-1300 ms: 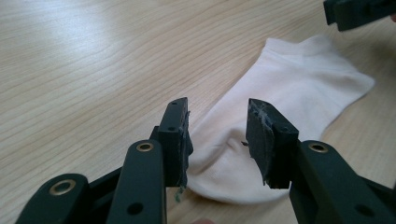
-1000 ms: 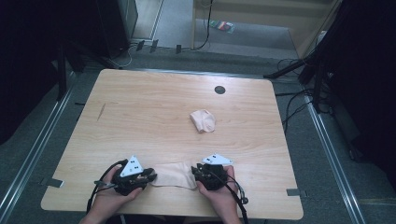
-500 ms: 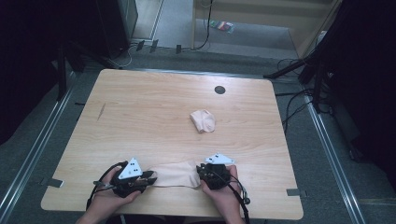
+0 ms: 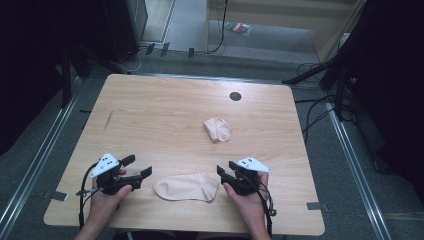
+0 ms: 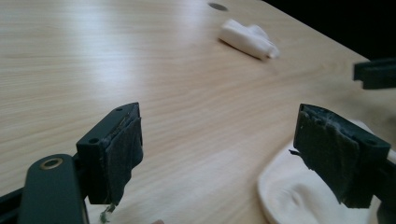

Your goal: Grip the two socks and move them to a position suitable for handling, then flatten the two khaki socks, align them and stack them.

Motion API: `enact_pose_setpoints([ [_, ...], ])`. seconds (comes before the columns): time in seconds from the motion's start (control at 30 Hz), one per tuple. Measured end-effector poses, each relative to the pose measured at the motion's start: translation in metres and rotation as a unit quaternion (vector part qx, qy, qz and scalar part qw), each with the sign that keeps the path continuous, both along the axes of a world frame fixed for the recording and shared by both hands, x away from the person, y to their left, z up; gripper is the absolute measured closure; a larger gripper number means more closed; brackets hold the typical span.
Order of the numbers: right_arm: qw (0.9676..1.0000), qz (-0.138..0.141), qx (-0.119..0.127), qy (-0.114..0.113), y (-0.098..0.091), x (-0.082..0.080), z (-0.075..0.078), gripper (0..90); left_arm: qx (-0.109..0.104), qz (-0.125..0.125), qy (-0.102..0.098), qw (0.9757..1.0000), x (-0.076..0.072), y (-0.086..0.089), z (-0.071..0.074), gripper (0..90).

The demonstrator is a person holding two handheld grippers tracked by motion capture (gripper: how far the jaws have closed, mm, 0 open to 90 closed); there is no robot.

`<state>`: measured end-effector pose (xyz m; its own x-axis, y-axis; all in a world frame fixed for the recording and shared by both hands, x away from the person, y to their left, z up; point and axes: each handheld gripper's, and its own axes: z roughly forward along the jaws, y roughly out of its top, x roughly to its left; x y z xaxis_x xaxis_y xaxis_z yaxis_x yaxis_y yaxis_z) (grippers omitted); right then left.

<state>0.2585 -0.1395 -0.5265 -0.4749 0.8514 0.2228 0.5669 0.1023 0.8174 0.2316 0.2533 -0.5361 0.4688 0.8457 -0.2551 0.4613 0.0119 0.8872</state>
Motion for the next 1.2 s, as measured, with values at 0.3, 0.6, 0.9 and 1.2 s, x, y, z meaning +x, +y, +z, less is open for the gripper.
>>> enact_pose_setpoints([
  [0.3,0.9996,-0.024,-0.008,-0.011,-0.008,0.008,-0.001,39.5,-0.001,0.053,0.011,0.9986,0.016,0.020,-0.009,5.1],
  [0.6,0.9991,-0.035,-0.010,-0.019,-0.010,0.027,0.008,42.6,0.013,0.067,0.020,0.9975,0.019,0.015,-0.015,5.1],
  [0.9,0.9981,-0.049,-0.020,-0.030,-0.013,0.076,0.023,56.6,0.015,0.070,0.028,0.9970,0.021,0.015,-0.016,5.2],
  [1.2,0.9983,-0.049,-0.032,-0.001,-0.005,0.128,0.013,65.4,0.014,0.067,0.038,0.9969,0.023,0.015,-0.016,5.2],
])
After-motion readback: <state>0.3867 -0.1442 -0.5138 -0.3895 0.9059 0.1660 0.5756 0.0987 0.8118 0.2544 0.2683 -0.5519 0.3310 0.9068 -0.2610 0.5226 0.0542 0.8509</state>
